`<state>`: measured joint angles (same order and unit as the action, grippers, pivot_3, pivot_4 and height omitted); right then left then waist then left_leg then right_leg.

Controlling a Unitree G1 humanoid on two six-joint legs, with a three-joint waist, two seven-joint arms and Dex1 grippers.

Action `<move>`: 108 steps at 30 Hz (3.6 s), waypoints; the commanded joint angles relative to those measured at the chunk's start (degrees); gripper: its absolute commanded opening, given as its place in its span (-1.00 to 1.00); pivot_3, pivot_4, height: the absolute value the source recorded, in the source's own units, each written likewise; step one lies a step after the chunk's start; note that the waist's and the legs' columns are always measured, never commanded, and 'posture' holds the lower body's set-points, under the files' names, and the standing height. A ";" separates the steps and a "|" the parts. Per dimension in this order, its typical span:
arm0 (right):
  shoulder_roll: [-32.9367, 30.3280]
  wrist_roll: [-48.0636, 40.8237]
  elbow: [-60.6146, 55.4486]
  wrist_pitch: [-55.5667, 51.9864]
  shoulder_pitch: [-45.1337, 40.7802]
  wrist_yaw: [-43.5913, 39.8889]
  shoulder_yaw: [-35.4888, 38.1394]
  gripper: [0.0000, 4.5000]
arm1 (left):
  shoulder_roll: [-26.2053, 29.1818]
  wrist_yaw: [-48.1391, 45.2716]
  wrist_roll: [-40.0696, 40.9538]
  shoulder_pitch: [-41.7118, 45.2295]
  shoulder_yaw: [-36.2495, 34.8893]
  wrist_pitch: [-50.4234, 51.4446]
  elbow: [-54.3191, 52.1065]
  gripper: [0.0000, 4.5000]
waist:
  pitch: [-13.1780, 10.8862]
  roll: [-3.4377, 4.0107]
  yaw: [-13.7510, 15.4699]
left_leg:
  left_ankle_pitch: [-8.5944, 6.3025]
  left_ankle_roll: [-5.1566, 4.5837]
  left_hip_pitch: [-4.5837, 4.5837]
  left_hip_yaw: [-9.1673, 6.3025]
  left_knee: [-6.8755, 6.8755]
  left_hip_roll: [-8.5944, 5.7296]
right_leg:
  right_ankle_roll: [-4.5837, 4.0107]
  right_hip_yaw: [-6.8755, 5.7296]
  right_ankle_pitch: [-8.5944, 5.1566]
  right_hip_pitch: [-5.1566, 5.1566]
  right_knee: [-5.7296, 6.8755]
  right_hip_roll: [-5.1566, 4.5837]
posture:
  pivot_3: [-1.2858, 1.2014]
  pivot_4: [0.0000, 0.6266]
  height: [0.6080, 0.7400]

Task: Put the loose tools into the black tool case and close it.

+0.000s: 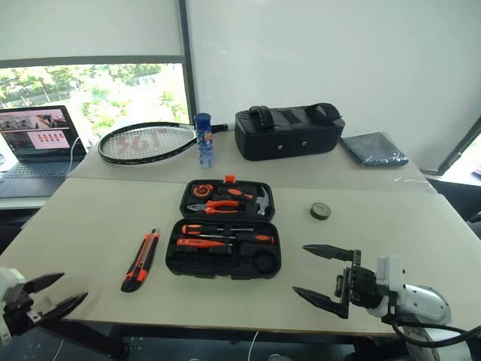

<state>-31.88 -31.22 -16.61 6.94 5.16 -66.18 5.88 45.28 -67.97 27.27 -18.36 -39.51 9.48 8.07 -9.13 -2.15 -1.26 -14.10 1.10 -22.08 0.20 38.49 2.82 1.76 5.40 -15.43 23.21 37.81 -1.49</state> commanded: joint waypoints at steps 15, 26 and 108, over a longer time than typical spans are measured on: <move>0.90 -1.07 -2.48 -0.66 -4.33 1.75 -2.11 1.00 | -3.79 39.22 4.99 19.74 20.09 49.87 -28.85 0.98 | -0.03 0.00 -1.31 | -0.01 0.01 0.05 -0.03 -0.27 -0.08 | -0.38 0.10 0.23 0.06 0.04 0.09 | 0.03 -0.52 1.00; 0.55 -2.15 -3.55 0.60 -0.89 2.76 0.37 1.00 | -0.09 37.49 0.87 21.28 25.52 48.00 -24.63 -0.28 | -0.02 0.06 -1.21 | 0.00 0.02 0.20 -0.03 -0.27 -0.15 | -0.26 0.12 0.16 -0.04 0.05 0.07 | 0.03 -0.52 1.00; -8.22 3.80 -11.20 -20.38 -7.51 10.41 -5.72 1.00 | -2.81 -11.29 -17.42 47.88 51.48 -2.25 -3.38 -0.97 | -0.18 0.17 0.47 | 0.00 -0.01 -0.20 -0.11 -0.13 -0.24 | -0.26 0.09 0.20 0.05 -0.16 0.11 | 0.03 -0.52 1.00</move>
<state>-39.52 -26.01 -25.12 -11.53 -1.53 -56.16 -0.41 42.78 -80.51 10.51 29.37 11.85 7.74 6.47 -9.31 -1.98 -0.79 -14.09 1.10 -22.28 0.09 38.37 2.59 1.50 5.49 -15.23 23.27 37.66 -1.37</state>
